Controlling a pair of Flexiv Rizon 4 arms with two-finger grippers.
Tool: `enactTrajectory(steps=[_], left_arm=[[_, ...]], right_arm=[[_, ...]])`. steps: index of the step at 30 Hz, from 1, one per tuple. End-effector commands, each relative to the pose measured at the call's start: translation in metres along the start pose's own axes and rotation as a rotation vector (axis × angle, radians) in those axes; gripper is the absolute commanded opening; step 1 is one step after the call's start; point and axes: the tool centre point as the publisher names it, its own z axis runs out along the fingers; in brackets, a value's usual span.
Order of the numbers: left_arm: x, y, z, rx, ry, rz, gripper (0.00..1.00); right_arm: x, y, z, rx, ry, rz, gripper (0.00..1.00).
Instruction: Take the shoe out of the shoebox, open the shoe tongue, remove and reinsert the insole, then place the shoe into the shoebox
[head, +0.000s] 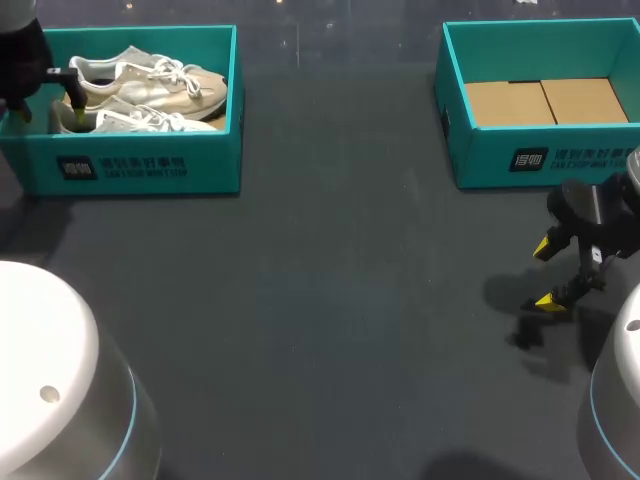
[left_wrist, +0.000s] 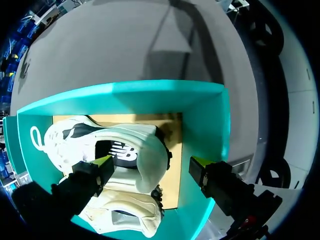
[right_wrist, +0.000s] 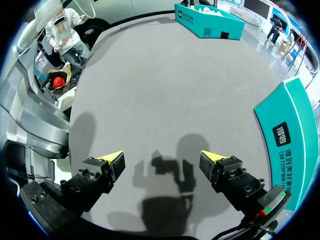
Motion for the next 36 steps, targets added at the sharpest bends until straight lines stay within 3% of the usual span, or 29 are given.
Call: enactTrajectory(steps=[1, 12, 25, 36], left_arm=[[0.002, 0.005, 0.006, 0.009, -0.002, 0.004, 1.00], [0.002, 0.005, 0.015, 0.026, 0.009, 0.008, 1.00], [-0.009, 0.005, 0.005, 0.008, 0.043, 0.013, 1.00], [-0.010, -0.001, 0.014, 0.025, 0.074, 0.003, 0.88]], right_arm=[[0.002, -0.001, 0.000, 0.000, -0.003, -0.001, 1.00], [0.002, -0.001, 0.000, 0.000, -0.003, -0.001, 1.00], [0.002, -0.001, 0.000, 0.000, -0.003, -0.001, 1.00], [0.002, -0.001, 0.000, 0.000, -0.003, -0.001, 1.00]])
